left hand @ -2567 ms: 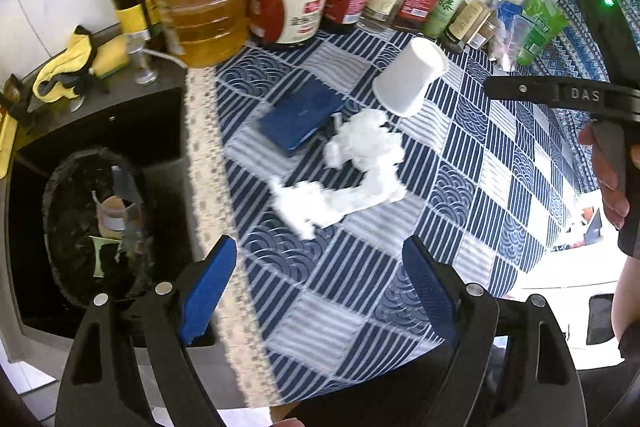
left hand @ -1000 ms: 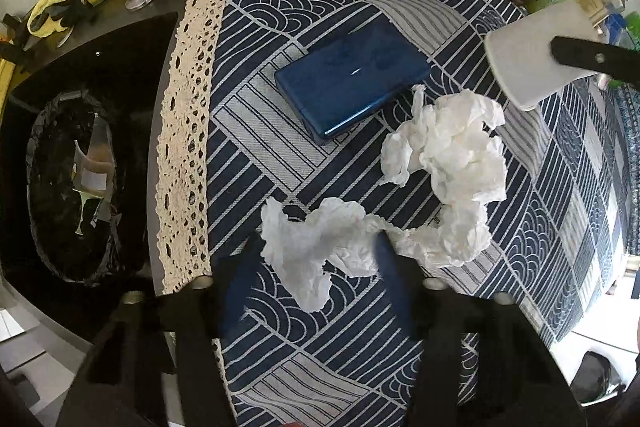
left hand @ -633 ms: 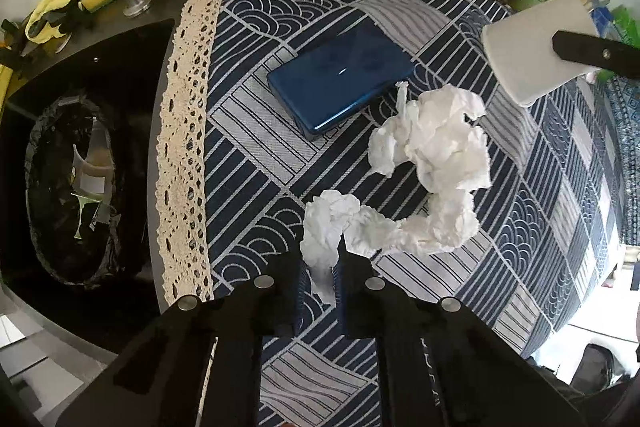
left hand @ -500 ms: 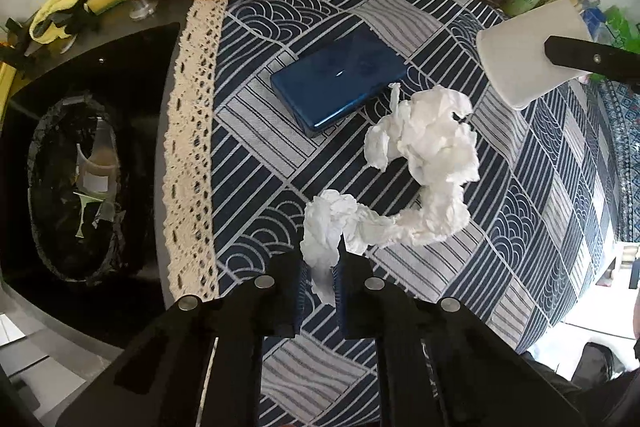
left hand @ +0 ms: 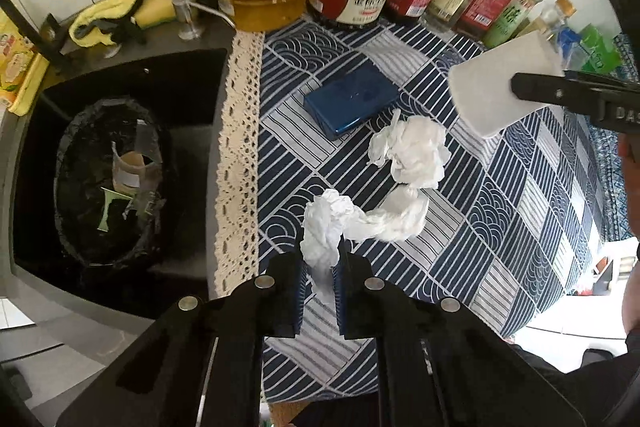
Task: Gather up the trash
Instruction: 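Close the left gripper on the white crumpled tissue, then carry the tissue and white paper cup over the trash bag with both grippers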
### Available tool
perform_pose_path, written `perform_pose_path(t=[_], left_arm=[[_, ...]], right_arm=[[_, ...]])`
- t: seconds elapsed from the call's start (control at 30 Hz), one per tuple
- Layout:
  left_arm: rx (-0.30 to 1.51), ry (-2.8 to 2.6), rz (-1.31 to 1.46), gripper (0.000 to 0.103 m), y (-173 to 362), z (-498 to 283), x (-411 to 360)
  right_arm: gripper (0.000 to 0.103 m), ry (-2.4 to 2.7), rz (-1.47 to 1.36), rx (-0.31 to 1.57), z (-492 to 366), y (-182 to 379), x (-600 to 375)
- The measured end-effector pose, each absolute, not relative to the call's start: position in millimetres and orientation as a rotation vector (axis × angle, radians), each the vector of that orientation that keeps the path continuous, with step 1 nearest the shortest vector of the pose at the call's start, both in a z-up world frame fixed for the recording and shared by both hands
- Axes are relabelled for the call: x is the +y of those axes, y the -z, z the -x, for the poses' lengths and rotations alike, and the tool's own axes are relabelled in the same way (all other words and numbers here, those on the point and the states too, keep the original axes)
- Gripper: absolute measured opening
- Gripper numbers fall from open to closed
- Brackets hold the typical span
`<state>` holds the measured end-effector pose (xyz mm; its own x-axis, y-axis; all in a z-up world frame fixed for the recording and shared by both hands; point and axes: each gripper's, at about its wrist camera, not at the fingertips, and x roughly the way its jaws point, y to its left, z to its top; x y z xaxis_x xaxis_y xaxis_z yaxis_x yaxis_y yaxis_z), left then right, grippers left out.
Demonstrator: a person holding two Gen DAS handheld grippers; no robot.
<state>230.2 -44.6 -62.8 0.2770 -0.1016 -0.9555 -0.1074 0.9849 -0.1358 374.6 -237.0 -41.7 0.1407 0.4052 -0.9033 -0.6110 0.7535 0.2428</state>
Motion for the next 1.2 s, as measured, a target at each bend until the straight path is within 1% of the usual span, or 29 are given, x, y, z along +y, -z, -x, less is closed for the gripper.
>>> perform_pose_path(t=[0.43,0.9,1.2], left_arm=[[1.216,-0.013,0.184,0.010,27,-204,-2],[1.180,-0.040,0.206,0.010,12,-188,95],[1.184,-0.037,0.216,0.011,20,-179,163]], right_arm=[[0.065,-0.803,0.232,1.214,-342,27,-174],[0.065,-0.860,0.263,1.229,-316,22,-61],[0.065,-0.875,0.271,1.260,-306,29,11]])
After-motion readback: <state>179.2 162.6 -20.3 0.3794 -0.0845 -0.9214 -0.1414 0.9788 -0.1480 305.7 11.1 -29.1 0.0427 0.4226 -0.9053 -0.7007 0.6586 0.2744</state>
